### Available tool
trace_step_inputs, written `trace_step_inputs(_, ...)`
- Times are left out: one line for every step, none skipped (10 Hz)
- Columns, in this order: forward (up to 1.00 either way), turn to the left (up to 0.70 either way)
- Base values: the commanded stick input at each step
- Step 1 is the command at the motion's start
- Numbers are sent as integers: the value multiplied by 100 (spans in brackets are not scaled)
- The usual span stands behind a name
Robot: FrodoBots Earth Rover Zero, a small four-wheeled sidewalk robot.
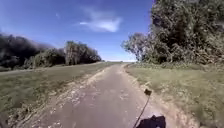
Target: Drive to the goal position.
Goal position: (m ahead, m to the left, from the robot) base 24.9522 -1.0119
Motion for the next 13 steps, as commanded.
trace_step_inputs(50,0)
trace_step_inputs(50,0)
trace_step_inputs(50,0)
trace_step_inputs(50,0)
trace_step_inputs(50,0)
trace_step_inputs(50,0)
trace_step_inputs(50,0)
trace_step_inputs(50,0)
trace_step_inputs(50,0)
trace_step_inputs(50,0)
trace_step_inputs(50,0)
trace_step_inputs(50,0)
trace_step_inputs(50,0)
